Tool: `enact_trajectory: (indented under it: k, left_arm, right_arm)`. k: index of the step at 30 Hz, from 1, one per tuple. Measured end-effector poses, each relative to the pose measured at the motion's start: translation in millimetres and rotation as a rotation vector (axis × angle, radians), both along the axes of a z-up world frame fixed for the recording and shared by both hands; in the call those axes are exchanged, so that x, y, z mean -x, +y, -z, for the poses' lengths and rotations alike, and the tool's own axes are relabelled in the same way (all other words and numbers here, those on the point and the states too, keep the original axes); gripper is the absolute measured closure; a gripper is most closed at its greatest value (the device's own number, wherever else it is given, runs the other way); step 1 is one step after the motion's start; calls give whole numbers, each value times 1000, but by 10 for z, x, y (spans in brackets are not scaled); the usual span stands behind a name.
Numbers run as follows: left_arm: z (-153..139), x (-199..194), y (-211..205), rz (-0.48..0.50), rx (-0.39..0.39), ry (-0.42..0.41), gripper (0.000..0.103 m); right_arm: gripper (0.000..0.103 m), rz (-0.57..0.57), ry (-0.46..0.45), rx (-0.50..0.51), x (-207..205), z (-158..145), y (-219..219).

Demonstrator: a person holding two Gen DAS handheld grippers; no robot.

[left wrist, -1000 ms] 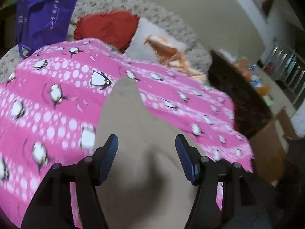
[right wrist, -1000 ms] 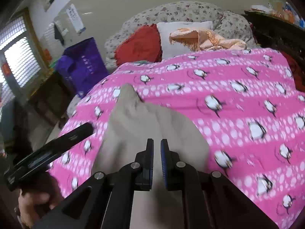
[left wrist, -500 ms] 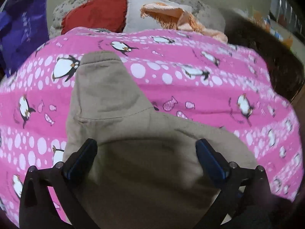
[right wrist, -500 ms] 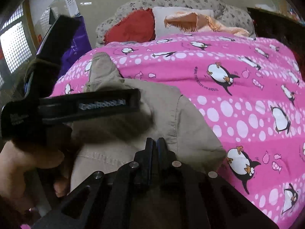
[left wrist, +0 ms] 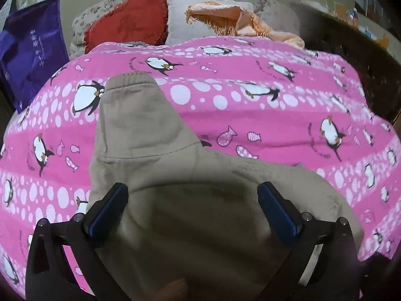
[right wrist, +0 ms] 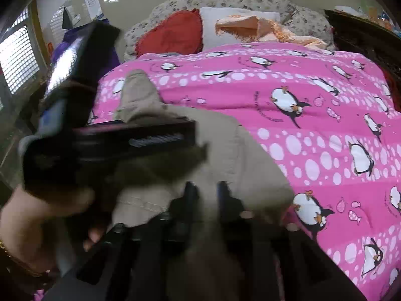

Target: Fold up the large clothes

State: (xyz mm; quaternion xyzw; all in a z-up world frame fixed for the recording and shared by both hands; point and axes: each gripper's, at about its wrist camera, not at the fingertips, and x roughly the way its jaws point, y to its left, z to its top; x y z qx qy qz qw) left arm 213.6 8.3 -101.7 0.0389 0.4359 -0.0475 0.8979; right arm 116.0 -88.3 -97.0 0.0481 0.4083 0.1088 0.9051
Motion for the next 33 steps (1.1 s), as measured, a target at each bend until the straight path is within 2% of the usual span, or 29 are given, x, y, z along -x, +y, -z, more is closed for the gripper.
enact_trajectory:
  k: [2,3,6,9,11,15,17,22,27,31,33]
  left_arm:
    - [0,-11,18,7,7,8,0]
    - [-1,-10,25,8,13,10,0]
    - [-100,34,86,24,49,36,0]
    - [-376,265,255,-12,55,8,0]
    - [-595,584,424,-43,51,-28,0]
    - [-798,1145,633,-47,42,-31,0]
    - [-867,1430,722,-60,48,-21,0]
    - [-921,2086,840,-73,117,-19,0]
    - [-856,2355,760,-109,107,-24,0]
    - [-772,2417,652,-145,138,44,0]
    - [-750,2461,558,-143,122,69,0]
  right_arm:
    - [48,-20,-2,-33,27,0,-2]
    - [46,-33,15,-48,19,30,-14]
    - [45,-84,62,-49,-43,110,-60]
    - [46,-57,78,-30,35,-67,-131]
    - [46,-33,41,-17,168,-247,-216]
    - [45,-3,13,53,424,-480,-312]
    - [45,12,20,54,533,-544,-377]
    - [45,61,25,101,776,-651,-491]
    - [44,71,3,143,1023,-726,-520]
    - [44,63,3,95,1243,-777,-594]
    - [44,32,-21,51,1421,-835,-622]
